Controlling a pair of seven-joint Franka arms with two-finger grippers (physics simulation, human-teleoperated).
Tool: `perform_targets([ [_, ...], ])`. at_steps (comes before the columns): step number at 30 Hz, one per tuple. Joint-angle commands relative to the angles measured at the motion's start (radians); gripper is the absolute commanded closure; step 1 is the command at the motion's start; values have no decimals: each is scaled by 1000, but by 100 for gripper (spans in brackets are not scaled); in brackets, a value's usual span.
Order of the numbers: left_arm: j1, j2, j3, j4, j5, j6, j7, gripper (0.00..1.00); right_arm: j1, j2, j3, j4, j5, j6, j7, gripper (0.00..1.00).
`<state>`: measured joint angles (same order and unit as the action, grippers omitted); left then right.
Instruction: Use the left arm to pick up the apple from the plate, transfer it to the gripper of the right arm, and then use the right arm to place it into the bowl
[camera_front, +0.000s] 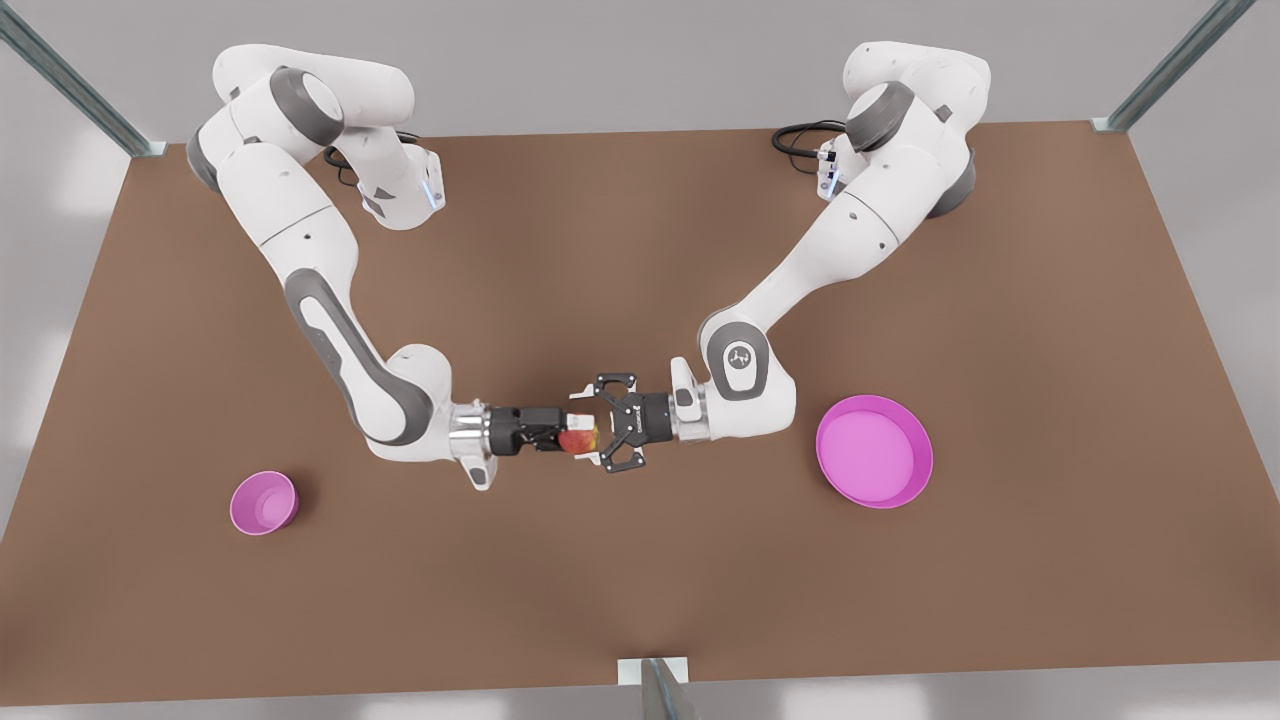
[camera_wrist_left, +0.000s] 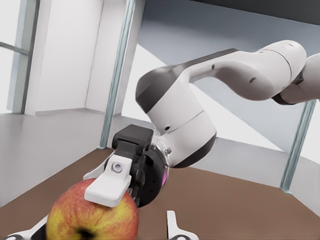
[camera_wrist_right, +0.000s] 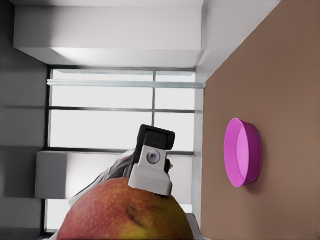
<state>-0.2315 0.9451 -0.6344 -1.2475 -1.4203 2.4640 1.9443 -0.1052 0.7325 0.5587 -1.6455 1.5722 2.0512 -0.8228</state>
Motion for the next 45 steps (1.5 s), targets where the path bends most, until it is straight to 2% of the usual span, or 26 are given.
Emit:
perform_targets([
  [1,0,-2,-1,0,0,-2,38,0,-10,-2,0,-7,-6,-3,-6,28],
  [10,46,-2,18,-4,6,-5,18,0,-77,-16,1,-39,-75,-26,-6,28],
  [11,73,-14,38,-4,61,-7,-111,0,-94,-16,1,-39,-104,-26,-2,28],
  [12,118,-17,42,-9,205,-10,-344,0,-113,-16,1,-39,-133,-28,4,28],
  [13,167,-57,44,-10,547,-19,-700,0,-133,-15,1,-39,-176,-29,5,28],
  [14,231,-98,41,-9,887,-155,-970,0,-151,-15,1,-39,-210,-29,7,28],
  [15,323,-181,39,-9,1181,-407,-1186,0,-176,-15,0,-37,-247,-43,8,28],
  [16,399,-247,38,-4,1288,-586,-1312,0,-195,-15,-3,-37,-284,-45,8,28],
  [18,489,-422,39,-3,1580,-821,-1478,0,-238,-12,-8,-36,-357,-65,8,28],
  [21,589,-560,41,-3,1600,-947,-1855,0,-306,-11,-14,-28,-483,-103,28,30],
  [22,542,-655,132,-10,1586,-961,-1960,0,-338,-10,-14,-27,-534,-109,30,30],
  [23,327,-761,421,-85,1505,-949,-1957,0,-367,-10,-14,-13,-589,-132,34,30],
  [24,156,-882,633,-217,1436,-933,-1955,0,-390,-8,-14,-7,-639,-141,51,30],
  [25,161,-927,634,-273,1434,-922,-1955,0,-410,-8,-14,-7,-676,-141,51,30],
  [27,170,-865,631,-194,1439,-925,-1957,0,-455,-8,-14,6,-742,-141,48,30],
  [34,156,-830,627,-181,1445,-913,-1955,0,-576,-10,-20,59,-1021,-151,53,30],
  [41,166,-779,631,-155,1449,-906,-2044,0,-584,18,-66,99,-1149,-89,36,30],
  [45,166,-778,631,-156,1448,-906,-2055,0,-582,91,-83,194,-1215,-80,5,30],
])
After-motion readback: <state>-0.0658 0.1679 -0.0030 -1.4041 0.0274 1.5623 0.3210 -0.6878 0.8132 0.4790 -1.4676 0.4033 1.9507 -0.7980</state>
